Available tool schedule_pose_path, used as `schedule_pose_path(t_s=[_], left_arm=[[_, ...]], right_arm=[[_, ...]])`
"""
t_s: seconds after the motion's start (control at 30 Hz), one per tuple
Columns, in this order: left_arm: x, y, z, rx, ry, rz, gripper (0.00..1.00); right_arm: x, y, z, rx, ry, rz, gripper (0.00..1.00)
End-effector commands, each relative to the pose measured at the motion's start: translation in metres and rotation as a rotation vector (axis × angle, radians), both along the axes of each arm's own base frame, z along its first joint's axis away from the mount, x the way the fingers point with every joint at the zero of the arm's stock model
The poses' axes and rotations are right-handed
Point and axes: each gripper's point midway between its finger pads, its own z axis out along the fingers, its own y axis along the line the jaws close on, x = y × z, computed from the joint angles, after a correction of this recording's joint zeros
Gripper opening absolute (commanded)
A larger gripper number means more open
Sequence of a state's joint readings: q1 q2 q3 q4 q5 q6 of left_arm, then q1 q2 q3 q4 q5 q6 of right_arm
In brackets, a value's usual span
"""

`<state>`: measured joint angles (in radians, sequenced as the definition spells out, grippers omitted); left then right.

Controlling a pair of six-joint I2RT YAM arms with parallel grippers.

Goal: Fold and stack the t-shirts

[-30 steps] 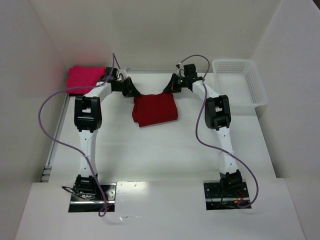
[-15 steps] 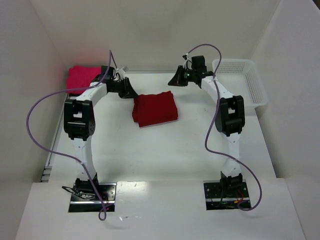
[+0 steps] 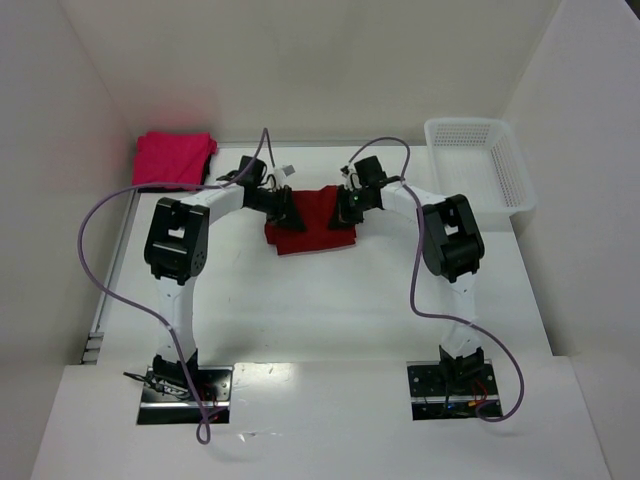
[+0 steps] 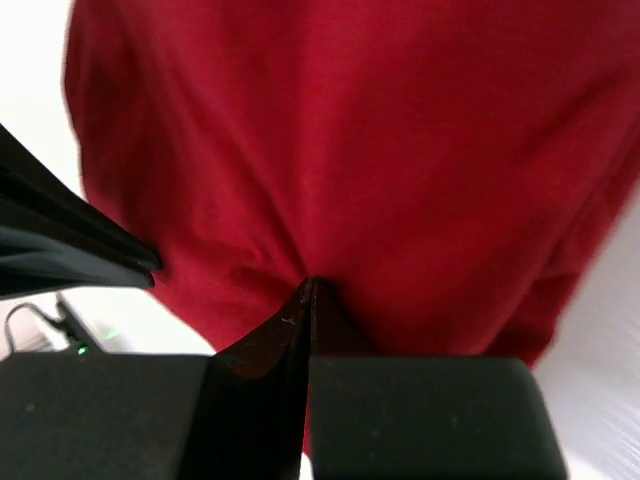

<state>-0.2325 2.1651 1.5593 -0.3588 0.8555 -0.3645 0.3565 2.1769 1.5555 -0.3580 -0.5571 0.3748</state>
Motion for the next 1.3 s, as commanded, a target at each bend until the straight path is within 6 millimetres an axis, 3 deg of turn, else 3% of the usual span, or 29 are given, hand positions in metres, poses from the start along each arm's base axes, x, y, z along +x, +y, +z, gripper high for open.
schedule_pose_path(t_s=[0.0,0.2,0.33,0.53,0.6,0.7,0.73,0.9,0.97,1.0,1.03,1.1,1.17,1.27], left_arm=[[0.006,0.01,-0.018,0.041,-0.027,0.009,0.16],[0.006,0.025,-0.054,0.17,0.043,0.071,0.13],[0.005,0.033,-0.06,0.192,0.053,0.083,0.12],[0.01,0.054,-0.04,0.177,0.022,0.109,0.12],[0.01,0.054,-0.017,0.135,-0.01,0.094,0.12],[0.005,0.045,0.026,0.049,-0.094,0.028,0.13],[-0.006,0.035,0.036,0.006,-0.093,-0.02,0.15],[-0.04,0.014,0.067,-0.18,-0.089,-0.178,0.13],[-0.049,0.011,0.068,-0.228,-0.069,-0.198,0.12],[-0.052,0.011,0.066,-0.236,-0.066,-0.206,0.12],[-0.06,0.013,0.057,-0.232,-0.032,-0.205,0.11],[-0.068,0.014,0.046,-0.238,0.015,-0.204,0.11],[-0.08,0.013,0.032,-0.233,0.063,-0.211,0.1],[-0.083,0.013,0.014,-0.177,0.085,-0.207,0.08]], right_arm=[[0.005,-0.022,-0.003,-0.105,-0.029,-0.048,0.0],[-0.006,-0.035,-0.009,-0.162,-0.017,-0.077,0.0],[-0.008,-0.052,0.001,-0.188,-0.031,-0.117,0.0],[0.008,-0.093,0.036,-0.207,-0.101,-0.237,0.0],[0.01,-0.098,0.057,-0.183,-0.127,-0.259,0.0],[0.012,-0.088,0.095,-0.105,-0.179,-0.254,0.0],[0.014,-0.083,0.106,-0.074,-0.201,-0.239,0.0],[-0.002,-0.047,0.134,0.141,-0.151,-0.089,0.0],[-0.008,-0.031,0.142,0.228,-0.129,-0.038,0.0],[-0.021,-0.02,0.14,0.282,-0.096,0.026,0.0],[-0.026,-0.012,0.144,0.305,-0.092,0.049,0.0],[-0.04,0.009,0.135,0.3,-0.079,0.107,0.0],[-0.056,0.028,0.111,0.278,-0.025,0.164,0.0],[-0.062,0.043,0.087,0.258,0.009,0.21,0.0]])
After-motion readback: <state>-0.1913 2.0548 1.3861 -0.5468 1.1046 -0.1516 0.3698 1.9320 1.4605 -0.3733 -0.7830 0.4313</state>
